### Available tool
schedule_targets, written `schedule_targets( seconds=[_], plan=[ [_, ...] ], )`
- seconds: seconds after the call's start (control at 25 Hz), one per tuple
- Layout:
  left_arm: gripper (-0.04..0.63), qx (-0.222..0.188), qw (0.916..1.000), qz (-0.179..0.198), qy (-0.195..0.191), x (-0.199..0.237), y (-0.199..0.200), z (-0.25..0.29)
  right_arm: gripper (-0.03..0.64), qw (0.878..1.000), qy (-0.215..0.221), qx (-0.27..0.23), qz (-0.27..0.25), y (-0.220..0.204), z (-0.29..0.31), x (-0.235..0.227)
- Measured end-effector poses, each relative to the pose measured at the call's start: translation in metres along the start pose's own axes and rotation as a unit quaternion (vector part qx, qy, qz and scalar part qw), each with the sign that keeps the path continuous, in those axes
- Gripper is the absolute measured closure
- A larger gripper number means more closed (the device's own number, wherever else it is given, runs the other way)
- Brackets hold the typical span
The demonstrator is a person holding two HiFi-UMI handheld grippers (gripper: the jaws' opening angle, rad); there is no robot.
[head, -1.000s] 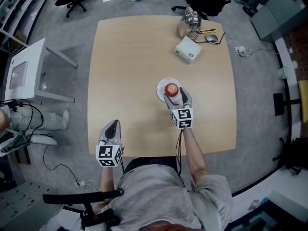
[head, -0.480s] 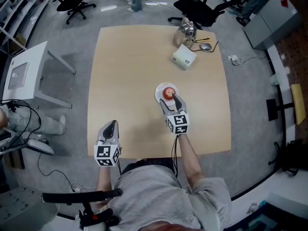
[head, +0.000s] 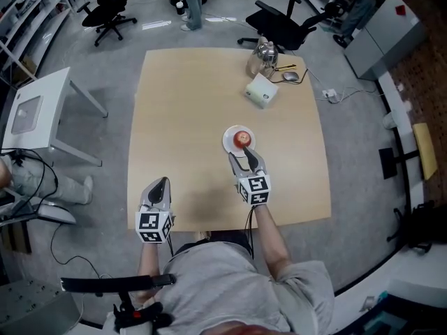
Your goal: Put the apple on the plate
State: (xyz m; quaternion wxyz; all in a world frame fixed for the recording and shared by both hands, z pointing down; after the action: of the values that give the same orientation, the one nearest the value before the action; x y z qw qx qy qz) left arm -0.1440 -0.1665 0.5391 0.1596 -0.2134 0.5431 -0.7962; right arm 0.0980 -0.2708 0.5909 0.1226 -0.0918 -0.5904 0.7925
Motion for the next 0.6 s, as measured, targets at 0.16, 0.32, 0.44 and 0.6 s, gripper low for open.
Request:
schedule_targets(
  seconds=[0.16, 0.32, 0.44, 0.6],
  plan=[
    [0.575, -0.007, 0.9999, 0.005, -0.008, -0.003, 0.004, -0.005, 0.417, 1.000, -0.002, -0.007, 0.004, 0.005, -0.018, 0.007],
    [0.575, -0.012, 0.9997, 0.012, -0.016, -0.009, 0.006, -0.010, 0.431, 1.000, -0.009, -0.011, 0.017, 0.004, -0.039, 0.013],
    [0.575, -0.016, 0.9995, 0.017, -0.023, -0.012, 0.008, -0.016, 0.443, 0.999, -0.019, -0.016, 0.023, 0.003, -0.053, 0.017],
    [0.575, -0.020, 0.9992, 0.021, -0.029, -0.017, 0.009, -0.024, 0.457, 0.999, -0.030, -0.023, 0.029, 0.003, -0.072, 0.019]
  ],
)
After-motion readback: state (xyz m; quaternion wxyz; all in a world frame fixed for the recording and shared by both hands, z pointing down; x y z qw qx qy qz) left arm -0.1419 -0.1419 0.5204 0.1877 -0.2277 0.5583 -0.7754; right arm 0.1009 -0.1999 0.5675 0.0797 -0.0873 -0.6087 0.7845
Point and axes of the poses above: the fingertips, and each gripper's own axes: z forward along the fingers, x to its left, y out of its top, the point moved 1 cm from there along -z, backward along the fingers, and after that the axes turned 12 degrees about -y, right-handed, at the moved point
